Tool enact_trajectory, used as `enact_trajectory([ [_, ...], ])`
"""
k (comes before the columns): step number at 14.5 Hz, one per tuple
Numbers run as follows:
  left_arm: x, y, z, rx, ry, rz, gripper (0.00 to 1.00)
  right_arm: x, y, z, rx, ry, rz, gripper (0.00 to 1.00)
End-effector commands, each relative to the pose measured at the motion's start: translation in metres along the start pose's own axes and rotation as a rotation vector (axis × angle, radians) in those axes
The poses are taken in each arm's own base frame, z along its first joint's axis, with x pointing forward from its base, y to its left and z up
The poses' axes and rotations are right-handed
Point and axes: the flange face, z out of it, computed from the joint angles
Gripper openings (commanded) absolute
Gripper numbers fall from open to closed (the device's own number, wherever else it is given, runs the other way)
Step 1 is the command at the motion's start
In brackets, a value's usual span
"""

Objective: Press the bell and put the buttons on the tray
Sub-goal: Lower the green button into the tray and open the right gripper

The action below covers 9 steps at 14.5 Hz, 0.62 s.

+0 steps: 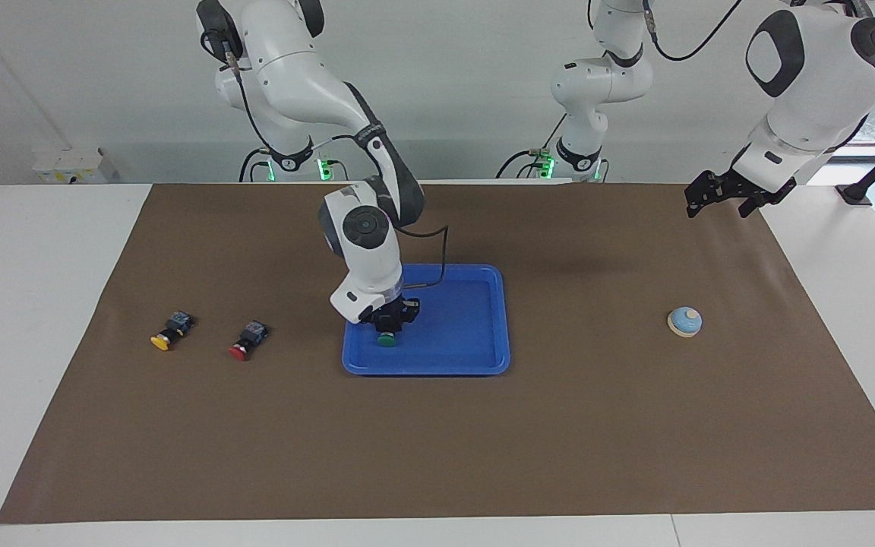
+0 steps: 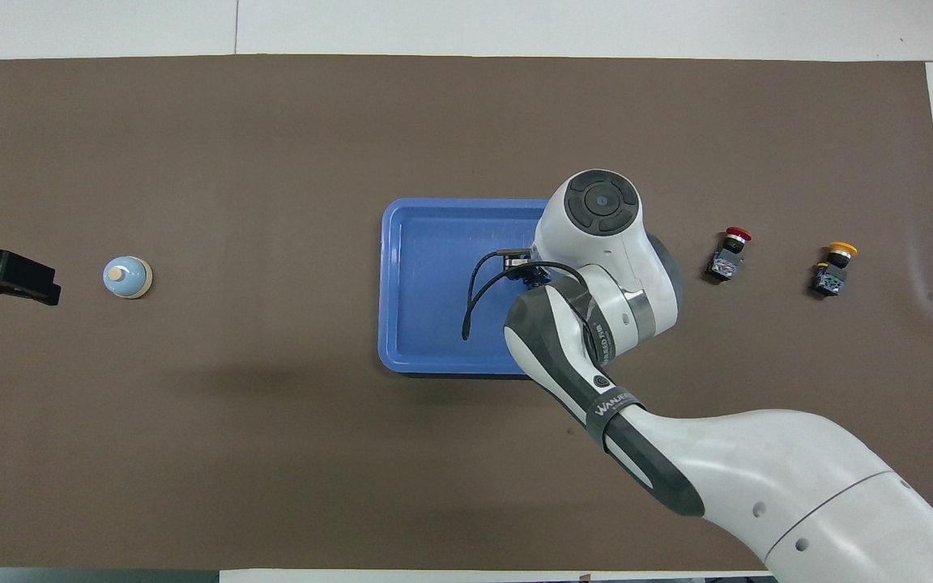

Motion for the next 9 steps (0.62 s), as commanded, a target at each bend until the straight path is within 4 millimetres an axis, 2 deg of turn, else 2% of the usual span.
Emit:
enact_trajectory([
  [1, -0.006, -0.001, -0.003, 0.009, 0.006, -0.006, 1.00, -0.004, 0.005, -0.034, 0.005, -0.008, 0.063, 1.00],
  [2, -0.006, -0.001, -0.003, 0.009, 0.006, -0.006, 1.00, 0.000, 0.012, -0.058, 0.004, -0.010, 0.078, 1.00],
  [3, -0.006, -0.001, -0.003, 0.009, 0.006, -0.006, 1.00, 0.009, 0.027, -0.088, 0.002, -0.007, 0.103, 1.00],
  [5, -0.006, -0.001, -0.003, 0.009, 0.006, -0.006, 1.00, 0.028, 0.077, -0.135, 0.004, 0.005, 0.170, 1.00],
  [6, -0.006, -0.001, -0.003, 0.009, 0.006, -0.006, 1.00, 0.035, 0.109, -0.148, 0.007, 0.022, 0.205, 1.00],
  [7, -0.006, -0.001, -0.003, 0.009, 0.006, -0.006, 1.00, 0.043, 0.140, -0.152, 0.002, 0.029, 0.222, 1.00],
  [9, -0.006, -0.001, -0.003, 0.009, 0.006, -0.005, 1.00, 0.052, 0.196, -0.148, -0.019, 0.025, 0.227, 1.00],
])
